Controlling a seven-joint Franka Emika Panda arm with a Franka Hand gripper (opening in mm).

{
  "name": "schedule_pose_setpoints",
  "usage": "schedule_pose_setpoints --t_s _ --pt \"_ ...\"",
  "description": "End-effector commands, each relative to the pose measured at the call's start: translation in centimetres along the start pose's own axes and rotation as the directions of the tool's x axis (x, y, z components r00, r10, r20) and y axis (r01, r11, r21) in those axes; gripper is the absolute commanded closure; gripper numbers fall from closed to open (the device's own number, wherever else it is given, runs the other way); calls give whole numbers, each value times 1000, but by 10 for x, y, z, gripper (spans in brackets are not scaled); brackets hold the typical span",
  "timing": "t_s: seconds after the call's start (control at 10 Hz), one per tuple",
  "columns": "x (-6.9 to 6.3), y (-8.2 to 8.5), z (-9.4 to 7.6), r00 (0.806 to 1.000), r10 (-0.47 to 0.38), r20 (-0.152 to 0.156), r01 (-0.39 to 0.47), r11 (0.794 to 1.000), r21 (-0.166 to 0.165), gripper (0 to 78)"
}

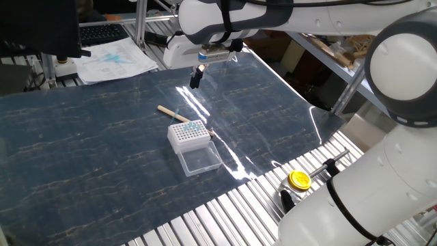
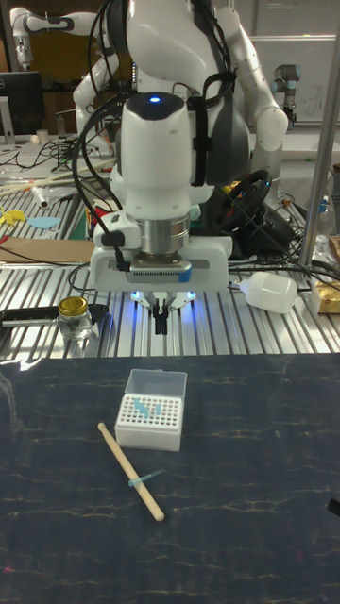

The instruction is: Insert a medium pipette tip into the holder for medium pipette tips

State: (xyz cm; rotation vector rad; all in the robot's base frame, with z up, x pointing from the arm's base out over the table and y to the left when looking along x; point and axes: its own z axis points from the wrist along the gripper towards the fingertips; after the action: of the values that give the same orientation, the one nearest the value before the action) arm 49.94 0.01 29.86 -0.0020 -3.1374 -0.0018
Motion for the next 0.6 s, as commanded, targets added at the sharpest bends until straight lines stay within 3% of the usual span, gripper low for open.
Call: schedule_pose_setpoints --t_s 0.1,0.6 --pt "0 0 0 961 275 -16 -275 961 -5 776" --pt "-1 0 0 968 247 -37 -247 969 -7 776"
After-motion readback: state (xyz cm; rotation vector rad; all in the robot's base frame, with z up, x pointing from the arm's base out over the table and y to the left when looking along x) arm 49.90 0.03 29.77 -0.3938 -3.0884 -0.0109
